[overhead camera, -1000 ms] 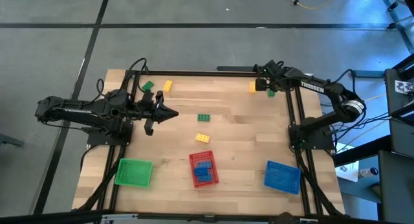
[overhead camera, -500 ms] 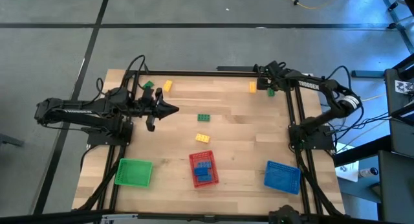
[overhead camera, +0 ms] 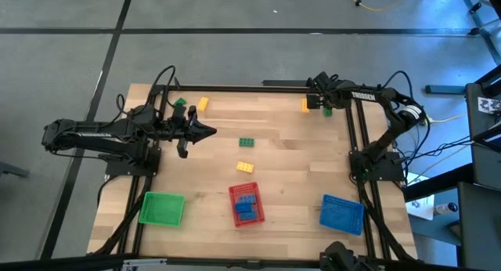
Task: Sort & place blocks by color
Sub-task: Put the top right green game piece into the blue bin
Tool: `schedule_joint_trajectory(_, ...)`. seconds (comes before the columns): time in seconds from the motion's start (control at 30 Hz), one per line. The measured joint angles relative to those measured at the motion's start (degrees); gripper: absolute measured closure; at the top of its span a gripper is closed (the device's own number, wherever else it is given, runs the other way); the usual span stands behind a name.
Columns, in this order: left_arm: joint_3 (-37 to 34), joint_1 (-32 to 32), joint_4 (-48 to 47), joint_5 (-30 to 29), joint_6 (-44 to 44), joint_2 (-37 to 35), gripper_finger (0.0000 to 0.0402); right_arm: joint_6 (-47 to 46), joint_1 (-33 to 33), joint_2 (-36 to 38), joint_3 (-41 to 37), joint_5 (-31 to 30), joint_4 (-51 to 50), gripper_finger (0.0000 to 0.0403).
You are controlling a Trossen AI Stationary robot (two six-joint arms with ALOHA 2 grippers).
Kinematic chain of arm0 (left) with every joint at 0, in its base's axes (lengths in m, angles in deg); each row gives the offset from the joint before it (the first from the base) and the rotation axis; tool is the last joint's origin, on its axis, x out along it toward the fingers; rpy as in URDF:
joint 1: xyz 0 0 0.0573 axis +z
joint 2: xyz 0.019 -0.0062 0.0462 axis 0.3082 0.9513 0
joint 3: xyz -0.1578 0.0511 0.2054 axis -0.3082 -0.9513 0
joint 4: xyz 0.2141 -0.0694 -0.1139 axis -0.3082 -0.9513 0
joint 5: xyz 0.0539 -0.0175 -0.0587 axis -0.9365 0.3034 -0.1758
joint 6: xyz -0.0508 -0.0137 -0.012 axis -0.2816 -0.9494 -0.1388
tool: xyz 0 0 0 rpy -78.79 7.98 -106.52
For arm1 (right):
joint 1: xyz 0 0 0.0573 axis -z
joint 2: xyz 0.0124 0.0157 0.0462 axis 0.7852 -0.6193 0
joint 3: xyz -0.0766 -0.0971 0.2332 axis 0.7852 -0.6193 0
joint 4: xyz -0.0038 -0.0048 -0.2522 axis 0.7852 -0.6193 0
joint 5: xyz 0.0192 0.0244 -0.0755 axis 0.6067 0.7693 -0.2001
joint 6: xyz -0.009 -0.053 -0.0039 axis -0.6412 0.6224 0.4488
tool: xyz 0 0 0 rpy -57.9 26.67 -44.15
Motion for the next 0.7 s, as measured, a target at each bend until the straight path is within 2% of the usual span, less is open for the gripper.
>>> schedule_joint_trajectory(0.3,0.0,0.0,0.0,1.1,0.0,0.0,0.0401,0.2,0.4,-4.1,2.8,5.6,-1.3,0.0105)
schedule_joint_trajectory(0.43,0.0,0.0,0.0,1.3,-0.1,0.0,0.0401,0.2,0.4,-4.0,3.2,5.9,-1.0,0.0107)
schedule_joint_trajectory(0.7,0.0,0.0,0.0,1.4,-0.1,0.0,0.0401,0.2,0.4,-4.0,3.1,6.0,-1.0,0.0151)
